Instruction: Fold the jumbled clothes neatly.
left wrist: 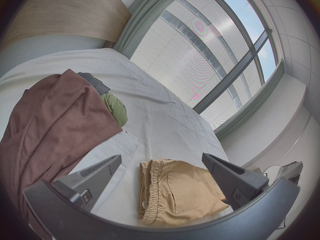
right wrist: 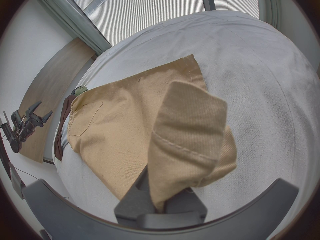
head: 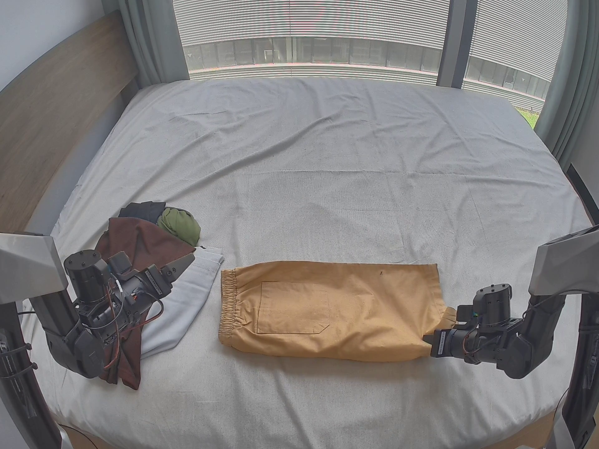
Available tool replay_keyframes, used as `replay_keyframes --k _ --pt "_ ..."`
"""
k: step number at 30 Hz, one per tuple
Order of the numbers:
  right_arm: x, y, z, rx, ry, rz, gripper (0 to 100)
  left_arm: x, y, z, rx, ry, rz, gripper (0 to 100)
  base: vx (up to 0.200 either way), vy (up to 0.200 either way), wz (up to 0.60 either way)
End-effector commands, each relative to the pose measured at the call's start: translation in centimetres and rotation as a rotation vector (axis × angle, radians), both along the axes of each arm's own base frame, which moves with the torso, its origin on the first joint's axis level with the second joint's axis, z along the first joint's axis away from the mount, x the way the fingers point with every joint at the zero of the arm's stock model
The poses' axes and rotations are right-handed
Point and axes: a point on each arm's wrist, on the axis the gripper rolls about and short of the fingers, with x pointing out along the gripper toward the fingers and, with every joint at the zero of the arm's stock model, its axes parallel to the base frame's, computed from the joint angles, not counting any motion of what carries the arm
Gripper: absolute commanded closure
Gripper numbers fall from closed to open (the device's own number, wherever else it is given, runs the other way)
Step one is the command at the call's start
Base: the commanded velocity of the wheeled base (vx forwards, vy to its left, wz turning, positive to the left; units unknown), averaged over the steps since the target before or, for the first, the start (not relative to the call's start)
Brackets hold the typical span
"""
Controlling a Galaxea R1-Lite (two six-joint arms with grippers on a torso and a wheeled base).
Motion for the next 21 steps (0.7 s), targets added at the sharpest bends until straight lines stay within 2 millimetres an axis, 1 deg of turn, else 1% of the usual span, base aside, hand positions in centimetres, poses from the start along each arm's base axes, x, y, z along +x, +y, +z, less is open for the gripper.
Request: replay_keyframes --k 1,4,5,6,7,9,11,12,13,14,21 --pt "-0.2 0.1 -1.1 -0.007 0.033 0.004 0 0.0 -0.1 -0.1 0.0 0.004 -0.002 0 0.0 0.0 0.0" --pt "-0.4 0.1 -1.6 -0.012 0.053 0.009 0 0.0 -0.1 -0.1 0.0 0.005 -0.003 0 0.0 0.0 0.0" --pt "-1.0 0.1 -1.8 -0.017 0.075 0.015 0 -0.1 -0.1 -0.1 0.0 0.007 -0.005 0 0.0 0.0 0.0" --pt "-1.1 0.1 -1.9 -0.018 0.078 0.017 0 -0.1 -0.1 -0.1 0.0 0.007 -0.005 0 0.0 0.0 0.0" --pt "-1.7 0.4 -2.0 -0.021 0.1 0.035 0 -0.1 -0.2 -0.2 0.0 0.01 -0.008 0 0.0 0.0 0.0" --pt "-2.0 0.5 -2.1 -0.023 0.109 0.044 0 -0.2 -0.3 -0.3 -0.004 0.016 -0.01 0 0.0 0.0 0.0" --pt "-3.3 1.3 -2.1 -0.013 0.143 0.096 0 -0.2 -0.5 -0.7 -0.01 0.033 -0.016 0 0.0 0.0 0.0" --pt "-3.3 1.3 -2.1 -0.011 0.145 0.1 0 -0.2 -0.5 -0.7 -0.01 0.033 -0.016 0 0.0 0.0 0.0" --pt "-4.0 1.9 -2.0 0.011 0.164 0.151 0 -0.3 -0.8 -1.1 -0.012 0.052 -0.026 0 0.0 0.0 0.0" --pt "-4.2 2.1 -2.0 0.021 0.168 0.17 0 -0.3 -0.9 -1.4 -0.011 0.061 -0.027 0 0.0 0.0 0.0" --pt "-4.9 4.0 -1.1 0.105 0.072 0.269 0 -0.5 -1.3 -2.4 -0.005 0.1 -0.041 0 0.0 0.0 0.0"
